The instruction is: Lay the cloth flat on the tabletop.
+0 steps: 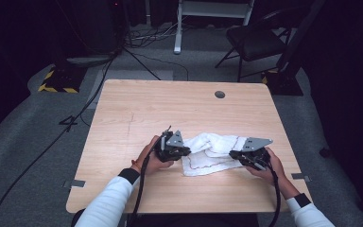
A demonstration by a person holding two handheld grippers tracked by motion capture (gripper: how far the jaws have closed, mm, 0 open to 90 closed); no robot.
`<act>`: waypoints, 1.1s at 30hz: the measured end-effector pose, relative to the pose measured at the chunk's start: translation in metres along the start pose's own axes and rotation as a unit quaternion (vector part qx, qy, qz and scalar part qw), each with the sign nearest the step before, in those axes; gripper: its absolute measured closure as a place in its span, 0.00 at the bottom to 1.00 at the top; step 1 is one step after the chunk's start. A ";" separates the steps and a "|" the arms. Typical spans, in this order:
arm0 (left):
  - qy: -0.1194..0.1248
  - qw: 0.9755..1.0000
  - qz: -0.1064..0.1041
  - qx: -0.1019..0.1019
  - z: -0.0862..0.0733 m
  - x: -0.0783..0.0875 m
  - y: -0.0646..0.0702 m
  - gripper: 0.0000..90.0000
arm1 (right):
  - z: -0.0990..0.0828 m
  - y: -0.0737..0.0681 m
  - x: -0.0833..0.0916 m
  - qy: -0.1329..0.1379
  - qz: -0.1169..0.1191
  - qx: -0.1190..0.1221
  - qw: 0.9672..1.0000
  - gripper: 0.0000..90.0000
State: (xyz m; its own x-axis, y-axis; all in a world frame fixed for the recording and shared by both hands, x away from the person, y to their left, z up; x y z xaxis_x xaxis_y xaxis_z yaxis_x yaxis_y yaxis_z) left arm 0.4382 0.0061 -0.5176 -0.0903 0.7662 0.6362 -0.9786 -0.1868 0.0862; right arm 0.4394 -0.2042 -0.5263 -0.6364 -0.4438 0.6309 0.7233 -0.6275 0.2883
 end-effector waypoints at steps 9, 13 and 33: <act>0.046 0.999 0.025 -0.005 0.021 0.031 -0.007 0.95 | 0.027 0.030 0.034 0.066 -0.037 -0.050 0.996 0.97; 0.059 0.997 0.041 -0.012 0.030 0.046 -0.014 0.95 | 0.035 0.041 0.040 0.073 -0.053 -0.050 0.995 0.97; 0.103 0.990 0.047 -0.084 0.059 0.135 0.061 0.95 | 0.076 0.013 0.141 0.156 -0.061 -0.033 0.985 0.98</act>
Point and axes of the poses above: each handheld gripper's, and its own axes: x roughly backward along the jaws, z roughly out of its top, y roughly to its right, the point moved 10 cm from there along -x, roughly forward along the jaws, and after that the axes turned 12 degrees about -z, right-handed, at the moved point
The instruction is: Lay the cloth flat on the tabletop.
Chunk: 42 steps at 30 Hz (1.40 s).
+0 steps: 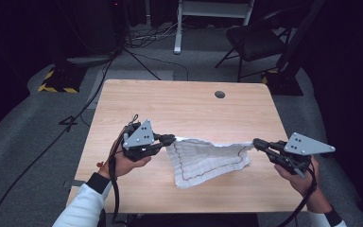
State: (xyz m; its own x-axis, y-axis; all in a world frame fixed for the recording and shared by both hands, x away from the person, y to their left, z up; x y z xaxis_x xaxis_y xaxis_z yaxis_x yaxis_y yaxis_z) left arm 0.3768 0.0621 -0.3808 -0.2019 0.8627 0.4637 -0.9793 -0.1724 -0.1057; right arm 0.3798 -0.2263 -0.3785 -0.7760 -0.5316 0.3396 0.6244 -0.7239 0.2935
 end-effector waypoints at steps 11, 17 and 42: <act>-0.006 1.000 0.002 -0.014 0.014 0.000 -0.016 0.95 | 0.022 0.003 0.005 0.002 -0.005 -0.007 1.000 0.98; -0.034 0.998 0.021 0.049 -0.013 -0.031 -0.074 0.95 | 0.007 0.035 -0.045 -0.043 -0.034 -0.016 0.998 0.98; -0.122 0.962 0.158 0.186 -0.110 -0.130 -0.209 0.72 | -0.075 0.120 -0.216 -0.186 -0.143 -0.039 0.971 0.80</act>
Point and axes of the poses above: each handheld gripper's, and its own axes: x roughly backward along the jaws, z roughly out of its top, y roughly to its right, the point moved 10 cm from there along -x, roughly forward along the jaws, and after that the axes turned 12 degrees about -z, right-handed, at the moved point
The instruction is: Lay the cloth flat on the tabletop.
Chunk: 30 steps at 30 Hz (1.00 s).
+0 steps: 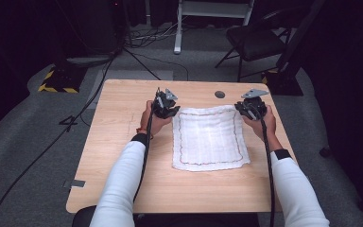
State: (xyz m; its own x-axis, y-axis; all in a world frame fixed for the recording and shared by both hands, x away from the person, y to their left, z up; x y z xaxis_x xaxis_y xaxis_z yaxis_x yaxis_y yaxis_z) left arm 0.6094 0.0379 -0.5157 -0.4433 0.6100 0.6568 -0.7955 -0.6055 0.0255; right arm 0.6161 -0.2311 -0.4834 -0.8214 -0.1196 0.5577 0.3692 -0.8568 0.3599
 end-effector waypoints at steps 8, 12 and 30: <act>-0.019 0.997 -0.060 -0.032 -0.021 0.009 0.044 0.35 | -0.038 -0.007 0.016 -0.007 0.039 -0.023 0.999 0.59; -0.035 0.994 -0.073 -0.067 -0.038 0.017 0.071 0.29 | -0.060 -0.015 0.036 -0.010 0.059 -0.011 0.998 0.51; -0.081 0.985 -0.124 -0.085 -0.101 0.031 0.122 0.23 | -0.142 -0.050 0.089 -0.061 0.097 0.067 0.991 0.38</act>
Point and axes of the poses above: each handheld gripper's, and its own axes: x roughly backward along the jaws, z roughly out of its top, y roughly to its right, the point moved 10 cm from there along -x, roughly forward along the jaws, and after that the axes turned 12 degrees about -z, right-handed, at the moved point
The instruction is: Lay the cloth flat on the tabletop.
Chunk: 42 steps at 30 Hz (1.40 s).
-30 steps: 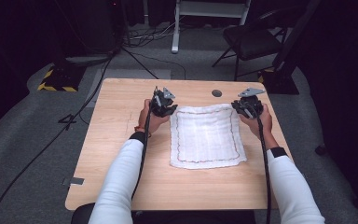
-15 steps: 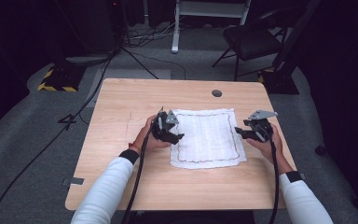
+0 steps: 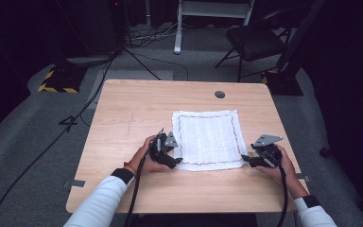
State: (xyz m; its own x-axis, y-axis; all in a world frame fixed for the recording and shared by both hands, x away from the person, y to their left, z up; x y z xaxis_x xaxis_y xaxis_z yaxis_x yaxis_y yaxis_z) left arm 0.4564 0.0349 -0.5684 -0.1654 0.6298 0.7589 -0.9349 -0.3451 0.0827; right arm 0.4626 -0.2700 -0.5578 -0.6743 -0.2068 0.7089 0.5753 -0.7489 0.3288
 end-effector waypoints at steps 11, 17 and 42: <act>0.009 1.000 -0.011 0.019 -0.009 0.004 0.007 0.24 | -0.016 -0.009 0.014 0.008 0.007 -0.009 1.000 0.40; 0.014 1.000 -0.016 0.019 -0.017 0.008 0.022 0.24 | -0.025 -0.018 0.026 0.008 0.008 -0.002 1.000 0.40; 0.036 0.999 0.015 0.036 -0.030 0.048 0.018 0.23 | -0.016 -0.031 0.048 0.045 0.023 -0.015 0.999 0.41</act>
State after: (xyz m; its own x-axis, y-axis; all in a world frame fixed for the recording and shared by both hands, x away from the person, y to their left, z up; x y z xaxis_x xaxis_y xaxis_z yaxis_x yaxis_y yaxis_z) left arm 0.4224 0.0803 -0.5501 -0.2170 0.6665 0.7132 -0.9049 -0.4114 0.1091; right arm 0.4048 -0.2670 -0.5442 -0.6872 -0.2956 0.6636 0.5936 -0.7552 0.2782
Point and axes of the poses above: each handheld gripper's, and its own axes: x roughly backward along the jaws, z roughly out of its top, y roughly to its right, the point moved 10 cm from there along -x, roughly forward along the jaws, and after that the axes turned 12 degrees about -z, right-handed, at the moved point
